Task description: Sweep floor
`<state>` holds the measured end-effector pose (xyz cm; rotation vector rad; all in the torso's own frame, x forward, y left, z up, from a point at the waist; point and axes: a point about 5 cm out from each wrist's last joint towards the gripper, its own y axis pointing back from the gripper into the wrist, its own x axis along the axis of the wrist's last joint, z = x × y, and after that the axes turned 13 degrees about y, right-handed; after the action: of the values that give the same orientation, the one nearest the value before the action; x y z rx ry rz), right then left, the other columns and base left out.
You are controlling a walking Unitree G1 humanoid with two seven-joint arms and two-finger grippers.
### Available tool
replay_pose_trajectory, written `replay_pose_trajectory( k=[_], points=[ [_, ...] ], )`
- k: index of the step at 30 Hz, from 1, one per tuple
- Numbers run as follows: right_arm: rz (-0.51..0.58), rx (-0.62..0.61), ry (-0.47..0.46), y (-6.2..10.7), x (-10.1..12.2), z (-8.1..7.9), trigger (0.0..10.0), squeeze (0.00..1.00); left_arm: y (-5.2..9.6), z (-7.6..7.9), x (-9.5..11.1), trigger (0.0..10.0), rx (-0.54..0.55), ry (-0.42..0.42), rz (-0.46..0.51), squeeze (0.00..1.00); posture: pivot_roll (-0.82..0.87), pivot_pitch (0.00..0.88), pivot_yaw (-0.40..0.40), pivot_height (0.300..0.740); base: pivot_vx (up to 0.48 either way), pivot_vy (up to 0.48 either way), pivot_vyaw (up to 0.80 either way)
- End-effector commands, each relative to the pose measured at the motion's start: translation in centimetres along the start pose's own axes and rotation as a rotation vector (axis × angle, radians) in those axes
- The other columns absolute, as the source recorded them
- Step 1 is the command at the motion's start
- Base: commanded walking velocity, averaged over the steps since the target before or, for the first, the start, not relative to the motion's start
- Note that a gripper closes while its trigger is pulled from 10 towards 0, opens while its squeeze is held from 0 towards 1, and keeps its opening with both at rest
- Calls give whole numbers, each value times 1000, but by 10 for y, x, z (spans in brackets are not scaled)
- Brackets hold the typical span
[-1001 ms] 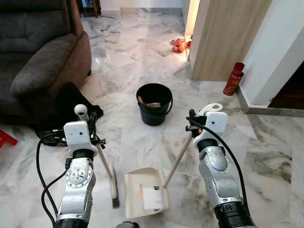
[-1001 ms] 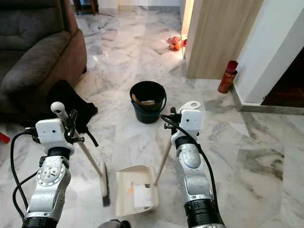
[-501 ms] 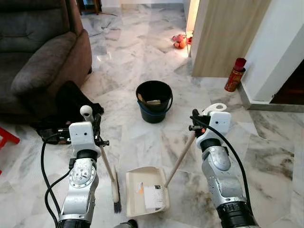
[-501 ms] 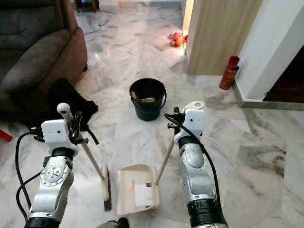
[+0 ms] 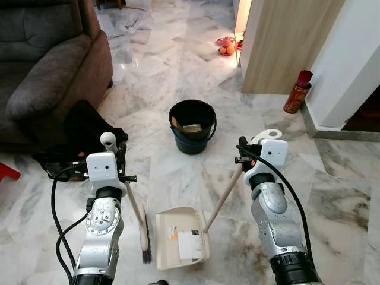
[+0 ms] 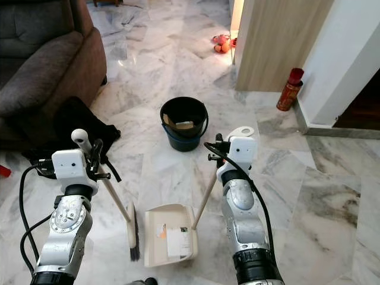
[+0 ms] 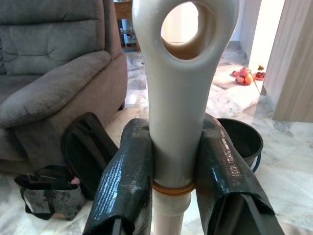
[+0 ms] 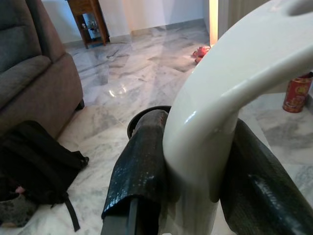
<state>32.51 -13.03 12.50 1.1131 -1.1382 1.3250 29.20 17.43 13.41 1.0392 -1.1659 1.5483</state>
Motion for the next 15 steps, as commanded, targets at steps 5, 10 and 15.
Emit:
replay_pose_trajectory(
  k=[5, 10, 15],
  points=[
    [52, 5, -12, -1, 12, -3, 10000, 0, -1, 0, 7, 10000, -6, -6, 28, 0, 114, 112, 28, 740, 266, 0, 563],
    [48, 3, -17, -1, 11, -2, 10000, 0, -1, 0, 7, 10000, -3, -6, 29, 0, 115, 116, 27, 740, 270, 0, 0],
    [48, 0, -24, -1, 11, -2, 10000, 0, -1, -1, 7, 10000, -2, -7, 27, 0, 115, 118, 26, 740, 267, 0, 0]
  ],
)
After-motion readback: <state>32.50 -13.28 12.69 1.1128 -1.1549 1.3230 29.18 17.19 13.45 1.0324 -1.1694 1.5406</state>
